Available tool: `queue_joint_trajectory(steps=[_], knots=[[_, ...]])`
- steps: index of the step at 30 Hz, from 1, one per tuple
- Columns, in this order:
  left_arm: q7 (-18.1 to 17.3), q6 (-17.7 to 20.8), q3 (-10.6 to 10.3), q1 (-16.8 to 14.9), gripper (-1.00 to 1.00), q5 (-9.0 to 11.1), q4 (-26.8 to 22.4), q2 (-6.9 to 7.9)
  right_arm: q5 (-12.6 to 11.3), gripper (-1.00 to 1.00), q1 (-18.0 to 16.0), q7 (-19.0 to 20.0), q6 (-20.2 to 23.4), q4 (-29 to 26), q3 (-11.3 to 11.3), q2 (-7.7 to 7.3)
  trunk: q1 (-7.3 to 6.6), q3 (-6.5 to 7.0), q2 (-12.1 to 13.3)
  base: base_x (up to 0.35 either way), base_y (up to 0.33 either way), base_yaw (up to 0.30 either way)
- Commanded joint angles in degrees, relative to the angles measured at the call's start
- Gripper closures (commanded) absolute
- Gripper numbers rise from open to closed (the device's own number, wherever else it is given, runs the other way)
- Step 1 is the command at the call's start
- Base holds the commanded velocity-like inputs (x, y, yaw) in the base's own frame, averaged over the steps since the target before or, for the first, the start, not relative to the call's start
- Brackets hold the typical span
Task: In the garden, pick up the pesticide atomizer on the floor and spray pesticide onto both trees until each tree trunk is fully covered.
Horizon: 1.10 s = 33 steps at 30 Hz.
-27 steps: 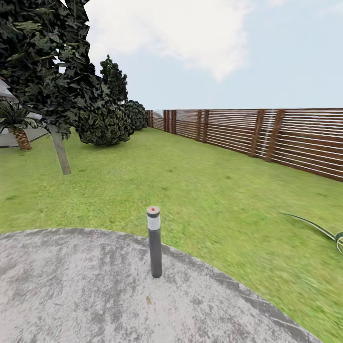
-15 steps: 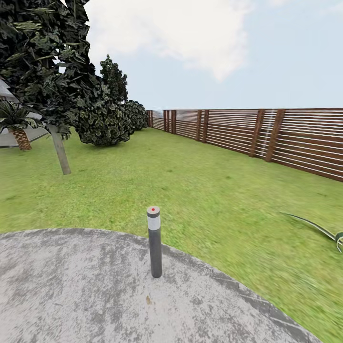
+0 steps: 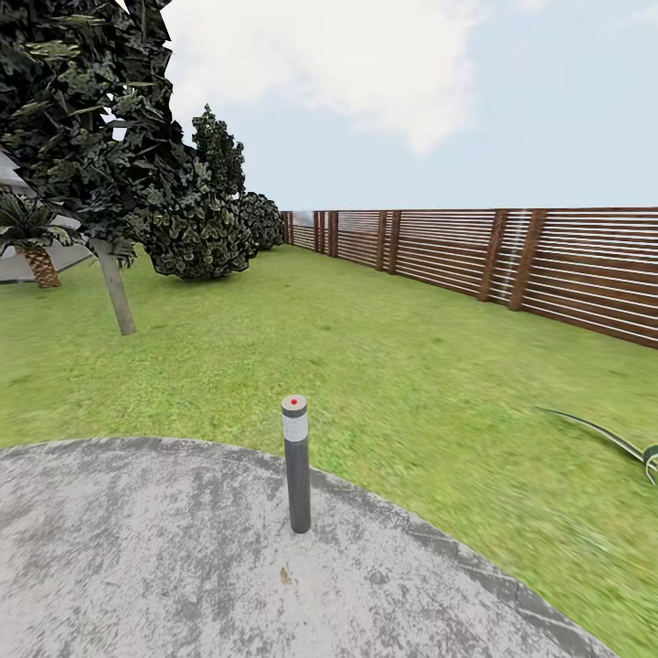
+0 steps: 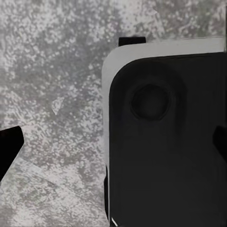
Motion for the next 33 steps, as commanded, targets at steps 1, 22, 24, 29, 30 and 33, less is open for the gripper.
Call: queue_joint_trajectory(steps=[1,22,24,29,30,33], knots=[[0.01,0.00,0.00,-0.22,-1.00,0.02,-0.33,0.00,0.00,-1.00,0.00,0.00,-0.33,-0.33,0.00,-0.02,0.00,0.00,0.00,0.000,0.000,0.000],[0.09,-16.12,0.34,-9.51,-1.00,0.69,-14.26,-0.02,0.61,-1.00,-0.78,0.54,-17.39,-24.32,0.21,0.16,0.00,0.00,0.00,0.000,0.000,0.000],[0.07,-17.33,0.32,-9.20,-1.00,0.71,-14.15,0.02,0.78,-1.00,-0.79,0.59,-18.37,-21.94,0.16,0.18,0.00,0.00,0.00,0.000,0.000,0.000],[0.05,-18.17,0.32,-8.96,-1.00,0.94,-13.19,0.57,0.94,-1.00,-0.79,0.55,-19.01,-21.33,0.07,-0.04,0.00,0.00,0.00,0.000,0.000,0.000],[0.05,-18.21,0.39,-8.96,-1.00,0.94,-12.80,0.62,0.95,-1.00,-0.79,0.54,-19.03,-21.37,0.07,-0.05,0.00,0.00,0.00,0.000,0.000,0.000],[0.05,-18.26,1.48,-8.97,-1.00,0.87,-12.12,0.69,0.96,-1.00,-0.79,0.55,-19.05,-21.44,0.07,-0.07,0.00,0.00,0.00,0.000,0.000,0.000]])
